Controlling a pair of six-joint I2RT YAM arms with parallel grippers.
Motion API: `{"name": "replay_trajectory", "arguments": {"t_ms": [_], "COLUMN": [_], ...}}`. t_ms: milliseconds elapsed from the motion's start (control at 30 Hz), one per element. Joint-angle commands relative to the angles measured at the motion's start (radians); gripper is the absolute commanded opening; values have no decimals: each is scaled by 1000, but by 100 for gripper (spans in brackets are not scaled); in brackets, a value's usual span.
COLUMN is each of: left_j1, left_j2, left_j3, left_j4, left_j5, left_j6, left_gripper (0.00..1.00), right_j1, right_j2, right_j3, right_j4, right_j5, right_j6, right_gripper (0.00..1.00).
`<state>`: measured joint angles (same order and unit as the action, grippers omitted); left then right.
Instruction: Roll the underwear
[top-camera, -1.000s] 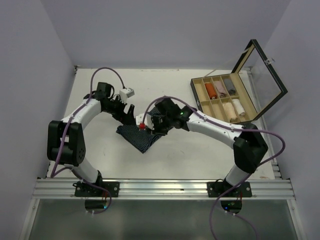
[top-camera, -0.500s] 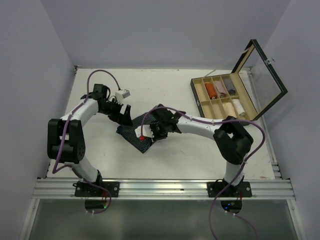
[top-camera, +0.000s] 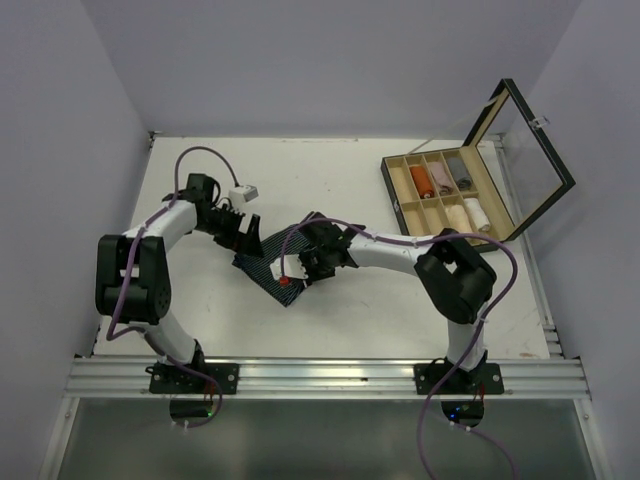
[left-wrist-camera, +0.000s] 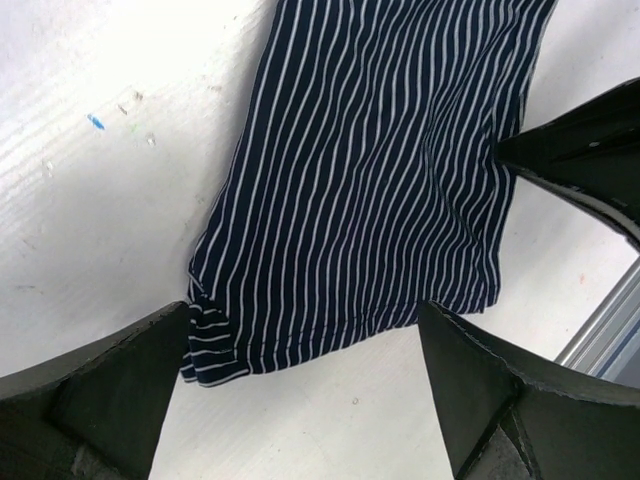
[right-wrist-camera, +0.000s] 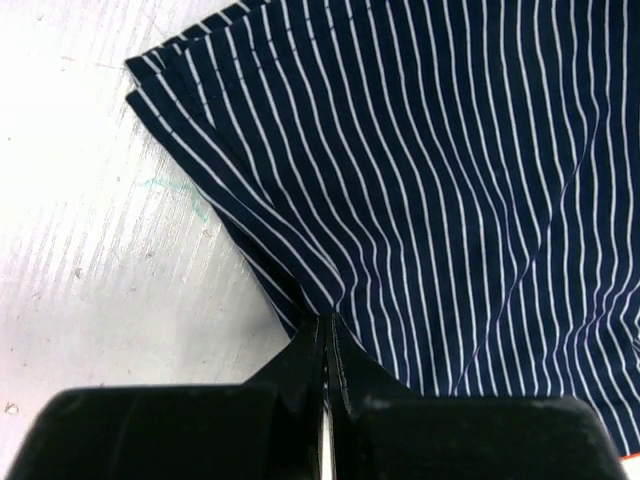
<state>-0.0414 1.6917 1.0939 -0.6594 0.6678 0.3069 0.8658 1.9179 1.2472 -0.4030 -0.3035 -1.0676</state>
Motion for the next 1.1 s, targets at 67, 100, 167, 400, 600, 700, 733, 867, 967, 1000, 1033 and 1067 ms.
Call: {"name": "replay_trajectory", "arguments": {"t_ms": [67, 100, 167, 400, 600, 700, 733, 867, 967, 1000, 1033, 1067], "left_j1": [14, 14, 17, 21, 23, 25, 29, 58, 90, 97, 103, 104], "left_j2": [42, 49, 60, 79, 86, 72, 53, -65, -209, -246, -313, -343], "left_j3": [-43, -46, -57, -77, -65, -49, -43, -31, -29, -31, -35, -43], "left_j4": [34, 29, 32, 38, 35, 26, 27, 49, 125, 180, 217, 294], "left_j5": [-51, -56, -71, -103, -112, -109, -108, -79, -115, -138, -163, -195], "left_j6": [-8, -8, -8, -11, -8, 4, 11, 73, 87, 86, 72, 23], "left_gripper": [100, 100, 100, 100, 100, 100, 100, 100, 100, 100, 100, 100], "right_j1": [9, 9, 9, 30, 58, 61, 59, 49, -8, -23, -45, -86], "right_j2": [-65, -74, -98, -102, -34, 9, 1, -75, -163, -177, -187, -191], "right_j3": [27, 29, 24, -9, -28, 6, 12, 91, 168, 190, 231, 250], "right_j4": [-40, -51, -75, -126, -129, -148, -155, -238, -266, -266, -258, -254], "right_j5": [10, 9, 3, 0, 24, 32, 32, -3, -92, -104, -130, -143], "right_j6": [-9, -12, -14, -31, -6, 6, 14, 69, 179, 208, 275, 309], "right_gripper": [0, 0, 0, 0, 0, 14, 17, 22, 23, 24, 24, 24]}}
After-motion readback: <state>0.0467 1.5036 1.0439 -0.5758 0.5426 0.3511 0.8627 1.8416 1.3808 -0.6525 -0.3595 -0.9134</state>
